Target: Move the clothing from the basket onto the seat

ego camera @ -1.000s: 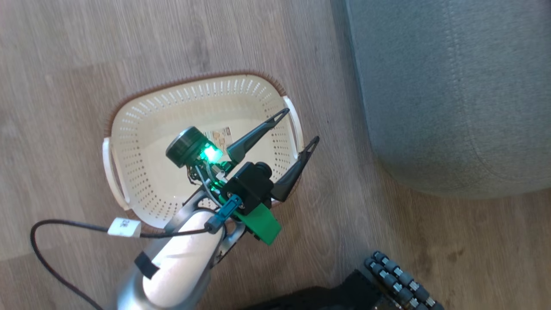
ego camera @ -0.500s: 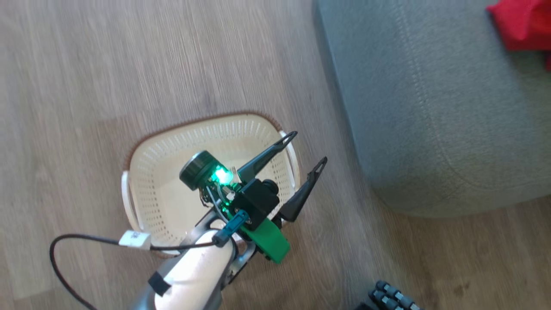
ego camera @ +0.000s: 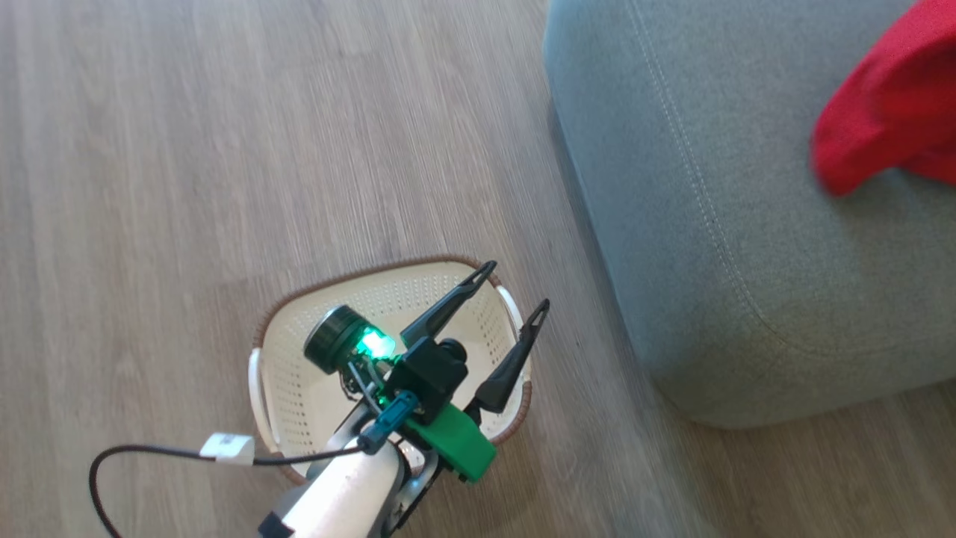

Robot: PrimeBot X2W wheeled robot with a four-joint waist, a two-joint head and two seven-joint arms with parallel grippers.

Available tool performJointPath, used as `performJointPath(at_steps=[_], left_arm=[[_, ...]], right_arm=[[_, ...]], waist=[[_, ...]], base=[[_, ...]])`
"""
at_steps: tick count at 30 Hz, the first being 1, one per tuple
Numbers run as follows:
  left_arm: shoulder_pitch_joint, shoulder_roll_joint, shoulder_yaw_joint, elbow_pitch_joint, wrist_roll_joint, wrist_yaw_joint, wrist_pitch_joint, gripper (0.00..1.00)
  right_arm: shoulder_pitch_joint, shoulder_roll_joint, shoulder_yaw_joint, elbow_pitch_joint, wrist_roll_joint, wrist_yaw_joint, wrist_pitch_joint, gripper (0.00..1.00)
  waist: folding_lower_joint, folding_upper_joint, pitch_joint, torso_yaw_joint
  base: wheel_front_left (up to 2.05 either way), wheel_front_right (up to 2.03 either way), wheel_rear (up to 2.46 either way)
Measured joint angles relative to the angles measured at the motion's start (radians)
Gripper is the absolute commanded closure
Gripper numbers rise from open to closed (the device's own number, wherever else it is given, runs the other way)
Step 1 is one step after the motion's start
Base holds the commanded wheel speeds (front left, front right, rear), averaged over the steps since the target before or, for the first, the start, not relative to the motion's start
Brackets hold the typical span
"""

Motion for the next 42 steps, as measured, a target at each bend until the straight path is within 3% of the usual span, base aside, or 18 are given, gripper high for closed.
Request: performJointPath(at_steps=[7,11,16,27,36,42], left_arm=[[0.017,-0.002,0.020,-0.005,0.000,0.002,0.000,0.00],[0.025,-0.004,0.022,-0.016,-0.005,0.010,0.000,0.00],[0.065,-0.006,0.044,-0.026,-0.021,0.029,0.000,0.00],[0.136,-0.008,0.182,-0.049,-0.042,0.082,0.000,0.00],[0.188,-0.011,0.293,-0.052,-0.032,0.135,0.000,0.00],[0.219,-0.012,0.329,-0.038,-0.023,0.151,0.000,0.00]], right_arm=[[0.030,-0.010,0.060,-0.016,0.065,0.000,0.000,0.00],[0.058,-0.007,0.107,-0.096,0.126,0.000,0.000,0.00],[0.145,0.012,0.193,-0.279,0.251,0.000,-0.003,0.00],[0.536,0.083,0.343,-0.749,0.518,0.000,-0.003,0.00],[0.781,0.162,0.424,-0.974,0.524,0.000,-0.003,0.00],[0.890,0.246,0.439,-1.043,0.499,0.000,-0.003,0.00]], waist=[[0.0000,0.0000,-0.045,0.017],[0.0000,0.0000,-0.065,0.034],[0.0000,0.0000,-0.098,0.061],[0.0000,0.0000,-0.189,0.145],[0.0000,0.0000,-0.244,0.243],[0.0000,0.0000,-0.257,0.303]], base=[[0.00,0.00,0.00],[0.00,0.00,0.00],[0.00,0.00,0.00],[0.00,0.00,0.00],[0.00,0.00,0.00],[0.00,0.00,0.00]])
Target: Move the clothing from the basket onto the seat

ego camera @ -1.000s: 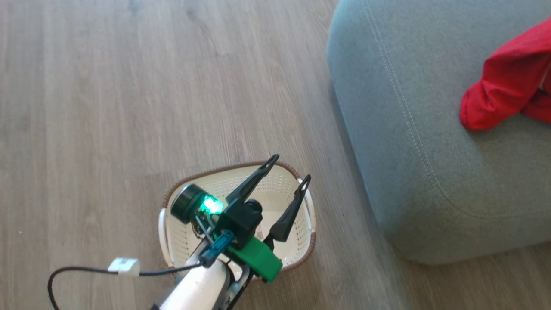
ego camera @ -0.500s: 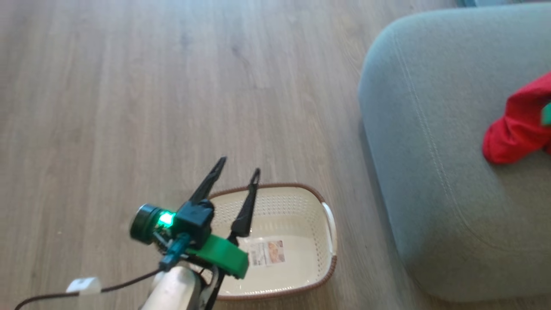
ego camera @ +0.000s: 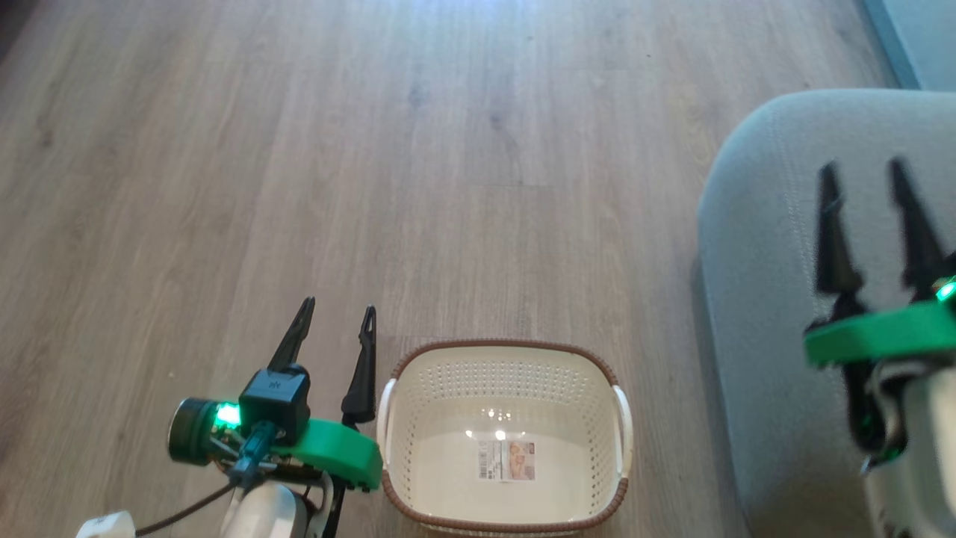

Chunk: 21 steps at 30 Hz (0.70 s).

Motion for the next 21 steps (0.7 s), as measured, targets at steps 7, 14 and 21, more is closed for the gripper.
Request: performJointPath(at_steps=[7,14,21], left_arm=[[0.027,0.000,0.007,0.007,0.000,0.010,0.000,0.00],[0.042,0.000,0.014,0.007,0.000,0.011,0.000,0.00],[0.043,0.000,0.015,0.002,0.002,0.014,0.000,0.00]], right_arm=[[0.122,0.072,0.001,-0.005,-0.019,0.000,0.000,0.00],[0.172,0.115,-0.002,0.069,-0.052,0.000,0.000,0.00],[0.190,0.132,-0.025,0.143,-0.067,0.000,0.000,0.00]], waist=[[0.0000,0.0000,-0.005,0.040],[0.0000,0.0000,-0.009,0.051],[0.0001,0.0000,-0.005,0.044]], base=[[0.00,0.00,0.00],[0.00,0.00,0.00],[0.00,0.00,0.00]])
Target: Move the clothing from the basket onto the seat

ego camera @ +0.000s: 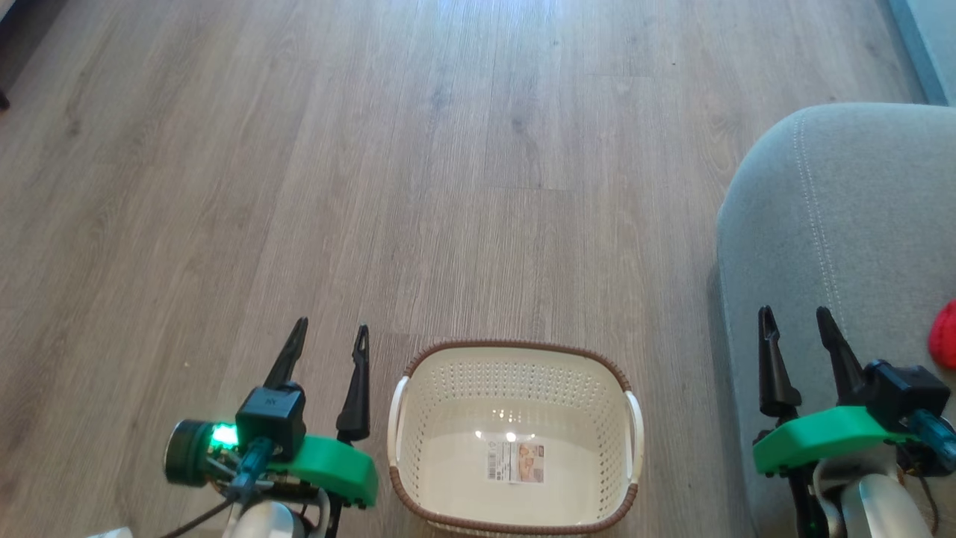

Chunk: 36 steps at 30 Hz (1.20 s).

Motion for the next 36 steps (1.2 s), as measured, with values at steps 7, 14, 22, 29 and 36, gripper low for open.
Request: performJointPath(at_steps=[7,14,22,29,36], left_arm=[[0.000,0.000,-0.005,0.042,0.000,-0.023,0.000,0.00],[0.000,0.000,-0.004,0.072,-0.027,-0.050,0.000,0.00],[0.000,0.000,0.002,0.073,-0.054,-0.069,0.000,0.00],[0.002,0.000,0.018,0.070,-0.078,-0.086,0.000,0.00],[0.021,0.000,0.030,0.076,-0.117,-0.105,0.000,0.00]], right_arm=[[0.000,0.007,0.000,0.001,-0.002,0.000,0.000,0.00],[0.000,0.009,0.004,0.002,-0.008,0.000,0.000,0.00],[-0.001,0.011,0.007,0.015,-0.017,0.000,0.000,0.00],[-0.001,0.013,0.004,0.018,-0.028,0.000,0.000,0.00],[-0.001,0.014,0.004,0.017,-0.035,0.000,0.000,0.00]], waist=[[0.0000,0.0000,0.007,-0.005],[0.0000,0.0000,0.015,-0.006],[0.0000,0.0000,0.012,-0.009],[0.0000,0.0000,0.008,-0.012],[0.0000,0.0000,0.008,-0.014]], base=[[0.00,0.00,0.00],[0.00,0.00,0.00],[0.00,0.00,0.00],[0.00,0.00,0.00],[0.00,0.00,0.00]])
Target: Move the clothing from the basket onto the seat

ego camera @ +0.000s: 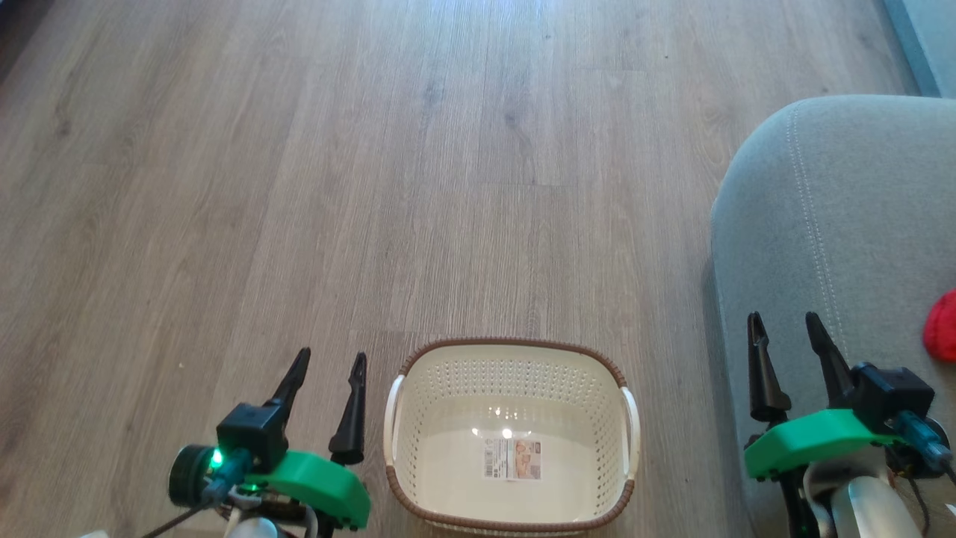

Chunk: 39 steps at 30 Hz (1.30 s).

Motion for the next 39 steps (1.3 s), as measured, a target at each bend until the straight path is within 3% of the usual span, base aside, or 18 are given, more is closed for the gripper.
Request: performJointPath(at_steps=[5,6,13,39], left_arm=[[0.000,0.000,0.001,0.002,-0.016,-0.012,0.000,0.00],[0.000,0.000,-0.001,0.012,-0.017,-0.012,0.000,1.00],[0.064,0.000,-0.003,0.105,-0.030,-0.012,0.008,1.00],[0.055,0.006,0.032,0.104,-0.319,-0.042,0.063,1.00]], right_arm=[[0.000,0.000,0.000,0.000,0.000,0.000,0.000,0.00],[0.001,0.000,0.000,0.010,0.000,0.000,0.000,1.00],[0.063,0.010,0.000,0.111,0.013,0.000,0.009,1.00],[0.061,0.010,-0.005,0.090,0.294,0.000,0.078,1.00]], waist=[[0.0000,0.0000,0.000,0.000],[0.0000,0.0000,0.000,0.000],[0.0000,0.0000,0.000,-0.003],[0.0000,0.0000,-0.003,-0.026]], base=[[0.00,0.00,0.00],[0.00,0.00,0.00],[0.00,0.00,0.00],[0.00,0.00,0.00]])
